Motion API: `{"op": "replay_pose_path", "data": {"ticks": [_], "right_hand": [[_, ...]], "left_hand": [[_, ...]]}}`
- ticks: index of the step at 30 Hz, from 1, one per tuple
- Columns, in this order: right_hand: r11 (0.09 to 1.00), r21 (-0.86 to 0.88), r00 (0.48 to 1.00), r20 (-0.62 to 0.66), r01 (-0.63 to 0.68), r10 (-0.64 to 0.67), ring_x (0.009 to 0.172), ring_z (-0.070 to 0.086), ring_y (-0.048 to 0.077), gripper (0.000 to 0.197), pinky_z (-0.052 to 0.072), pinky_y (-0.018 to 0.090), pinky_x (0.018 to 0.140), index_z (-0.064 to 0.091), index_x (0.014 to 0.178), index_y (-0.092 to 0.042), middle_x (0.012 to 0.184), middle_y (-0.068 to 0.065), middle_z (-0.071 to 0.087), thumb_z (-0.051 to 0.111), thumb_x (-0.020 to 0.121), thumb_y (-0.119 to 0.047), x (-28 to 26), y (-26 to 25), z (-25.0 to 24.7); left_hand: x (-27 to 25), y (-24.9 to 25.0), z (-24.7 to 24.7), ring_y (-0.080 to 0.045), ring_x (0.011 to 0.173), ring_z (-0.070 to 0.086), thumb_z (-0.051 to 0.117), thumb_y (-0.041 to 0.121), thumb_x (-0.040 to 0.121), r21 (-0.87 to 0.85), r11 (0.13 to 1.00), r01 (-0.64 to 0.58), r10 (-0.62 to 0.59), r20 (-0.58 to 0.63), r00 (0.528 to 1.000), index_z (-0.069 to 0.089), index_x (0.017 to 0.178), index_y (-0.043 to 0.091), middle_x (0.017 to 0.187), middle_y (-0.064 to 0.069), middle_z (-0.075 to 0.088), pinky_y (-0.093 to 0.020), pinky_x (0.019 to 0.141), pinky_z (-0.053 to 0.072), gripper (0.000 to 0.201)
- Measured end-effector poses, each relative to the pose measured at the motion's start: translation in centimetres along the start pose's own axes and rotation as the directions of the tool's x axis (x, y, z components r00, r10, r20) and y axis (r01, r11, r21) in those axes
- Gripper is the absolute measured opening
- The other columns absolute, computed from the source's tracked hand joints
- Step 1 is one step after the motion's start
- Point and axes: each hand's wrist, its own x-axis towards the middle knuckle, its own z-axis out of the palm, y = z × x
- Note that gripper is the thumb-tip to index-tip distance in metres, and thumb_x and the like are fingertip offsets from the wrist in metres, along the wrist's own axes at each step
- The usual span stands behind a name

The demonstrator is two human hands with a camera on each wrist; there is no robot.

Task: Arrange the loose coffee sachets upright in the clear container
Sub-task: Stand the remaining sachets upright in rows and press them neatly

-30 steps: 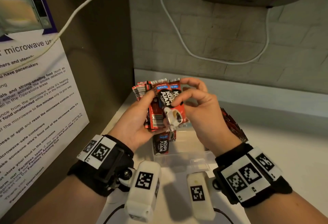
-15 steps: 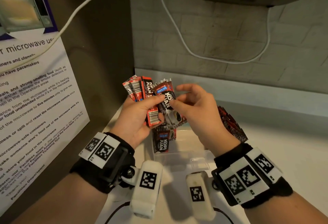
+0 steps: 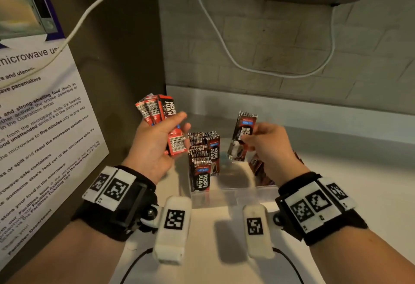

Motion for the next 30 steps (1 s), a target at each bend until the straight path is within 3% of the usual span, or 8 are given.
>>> {"op": "replay_pose_path", "data": {"ticks": [2,5,7,11,17,22,27,30], "right_hand": [[0.995,-0.079,0.997,0.029,-0.064,0.067,0.065,0.061,0.012,0.013,0.044,0.021,0.053,0.064,0.081,-0.011,0.079,0.005,0.066,0.064,0.085,0.002,0.5,1.2,0.4],[0.967,-0.233,0.987,0.101,-0.099,0.126,0.065,0.059,0.012,0.021,0.041,0.021,0.052,0.061,0.076,-0.019,0.08,0.004,0.066,0.064,0.086,0.0,1.1,2.7,1.7],[0.952,-0.293,0.984,0.122,-0.088,0.129,0.066,0.062,0.018,0.027,0.046,0.027,0.055,0.062,0.071,-0.02,0.076,0.006,0.067,0.063,0.084,0.004,1.4,3.5,2.8],[0.915,-0.403,0.987,0.139,-0.014,0.076,0.081,0.068,0.031,0.019,0.057,0.044,0.078,0.068,0.082,-0.011,0.083,0.011,0.071,0.06,0.08,0.005,1.9,4.3,4.5],[0.83,-0.538,0.985,0.162,0.144,-0.066,0.077,0.061,0.019,0.019,0.045,0.026,0.068,0.068,0.098,-0.014,0.092,0.004,0.07,0.061,0.084,-0.003,1.5,4.5,5.1],[0.793,-0.58,0.98,0.17,0.187,-0.107,0.085,0.066,0.022,0.017,0.053,0.032,0.073,0.066,0.096,-0.018,0.093,0.003,0.069,0.068,0.081,-0.01,1.7,5.0,5.6],[0.767,-0.613,0.98,0.175,0.186,-0.098,0.082,0.064,0.022,0.02,0.053,0.033,0.073,0.059,0.09,-0.023,0.082,-0.003,0.061,0.071,0.077,-0.013,1.9,5.3,5.7],[0.754,-0.626,0.978,0.179,0.197,-0.107,0.082,0.064,0.024,0.021,0.053,0.033,0.073,0.054,0.086,-0.024,0.081,-0.002,0.06,0.07,0.077,-0.013,1.9,5.4,5.9]], "left_hand": [[0.3,0.0,-0.6,-0.012,0.066,0.068,0.069,0.006,0.083,-0.026,0.999,0.023,-0.023,-0.024,0.999,0.061,0.106,0.013,0.085,-0.002,0.07,-0.026,0.049,0.049,0.025],[0.2,-0.5,-0.9,-0.013,0.067,0.069,0.07,0.006,0.083,-0.024,0.997,0.07,-0.071,-0.039,0.997,0.062,0.099,0.013,0.081,-0.002,0.07,-0.026,0.048,0.049,0.019],[0.1,-0.9,-1.1,-0.013,0.068,0.069,0.07,0.006,0.082,-0.022,0.995,0.094,-0.095,-0.048,0.994,0.063,0.098,0.013,0.081,-0.003,0.07,-0.027,0.048,0.049,0.018],[0.1,-1.0,-1.3,-0.013,0.066,0.069,0.071,0.006,0.083,-0.021,0.995,0.099,-0.101,-0.074,0.992,0.064,0.097,0.012,0.08,-0.004,0.071,-0.026,0.049,0.05,0.017],[0.0,-1.3,-1.5,-0.013,0.065,0.068,0.07,0.006,0.084,-0.003,0.994,0.109,-0.108,-0.095,0.99,0.063,0.092,0.012,0.075,-0.003,0.07,-0.025,0.049,0.051,0.013],[0.1,-2.1,-1.6,-0.012,0.064,0.067,0.068,0.006,0.085,0.009,0.993,0.12,-0.118,-0.11,0.987,0.062,0.089,0.014,0.073,-0.002,0.069,-0.026,0.052,0.05,0.011],[0.4,-2.7,-1.6,-0.013,0.063,0.064,0.066,0.006,0.087,0.017,0.989,0.144,-0.142,-0.103,0.985,0.063,0.082,0.014,0.066,-0.001,0.068,-0.025,0.052,0.048,0.009],[0.7,-3.3,-1.8,-0.013,0.064,0.064,0.067,0.007,0.085,0.022,0.986,0.164,-0.161,-0.112,0.981,0.063,0.085,0.013,0.071,-0.003,0.068,-0.025,0.051,0.05,0.008]]}}
